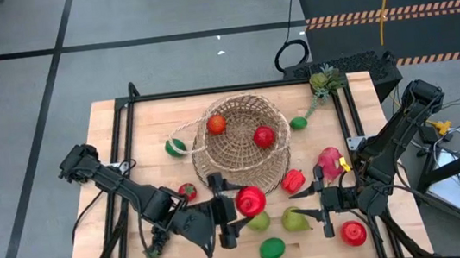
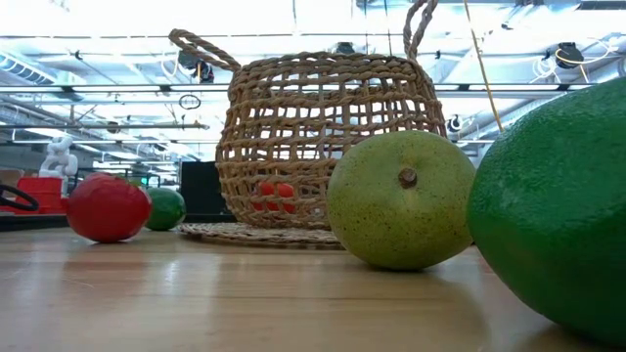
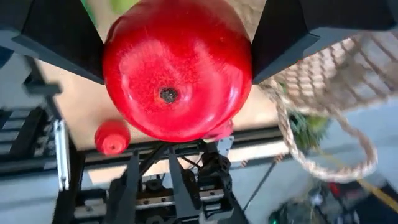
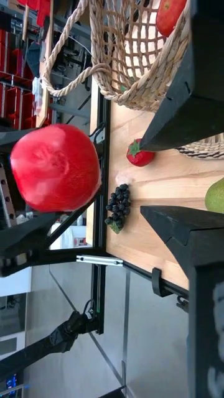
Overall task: Build produce basket
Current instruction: Put the left red apple into the basket
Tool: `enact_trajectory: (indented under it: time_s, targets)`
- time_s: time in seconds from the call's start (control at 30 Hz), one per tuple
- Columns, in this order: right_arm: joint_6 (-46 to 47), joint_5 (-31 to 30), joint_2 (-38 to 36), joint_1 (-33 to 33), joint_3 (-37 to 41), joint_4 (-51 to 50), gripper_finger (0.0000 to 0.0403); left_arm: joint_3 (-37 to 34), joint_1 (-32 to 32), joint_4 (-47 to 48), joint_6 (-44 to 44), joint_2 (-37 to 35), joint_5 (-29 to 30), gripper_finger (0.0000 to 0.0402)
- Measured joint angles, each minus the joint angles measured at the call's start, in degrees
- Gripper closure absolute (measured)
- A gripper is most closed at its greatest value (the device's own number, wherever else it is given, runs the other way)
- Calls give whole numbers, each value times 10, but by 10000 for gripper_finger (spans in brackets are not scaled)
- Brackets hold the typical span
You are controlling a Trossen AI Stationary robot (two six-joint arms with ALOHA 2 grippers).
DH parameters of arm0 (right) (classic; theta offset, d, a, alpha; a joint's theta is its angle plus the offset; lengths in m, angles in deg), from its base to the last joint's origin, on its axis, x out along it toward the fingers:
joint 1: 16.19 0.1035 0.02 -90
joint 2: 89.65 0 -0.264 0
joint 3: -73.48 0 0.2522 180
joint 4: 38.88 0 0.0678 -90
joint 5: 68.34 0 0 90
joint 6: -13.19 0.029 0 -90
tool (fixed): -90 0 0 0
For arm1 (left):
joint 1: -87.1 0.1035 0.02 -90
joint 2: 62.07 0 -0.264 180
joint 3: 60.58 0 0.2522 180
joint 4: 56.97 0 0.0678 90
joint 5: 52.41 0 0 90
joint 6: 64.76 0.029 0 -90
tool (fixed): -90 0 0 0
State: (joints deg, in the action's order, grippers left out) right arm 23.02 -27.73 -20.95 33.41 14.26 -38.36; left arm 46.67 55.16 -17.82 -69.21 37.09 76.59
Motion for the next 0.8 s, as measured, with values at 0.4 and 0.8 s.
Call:
enact_trajectory:
  time_s: [0.4,0.8]
  targets:
    - [0,0,0,0,0,0,255,0,11,0,371,0,1,36]
    - [0,0,0,0,0,-12,255,0,44,0,554,0,1,36]
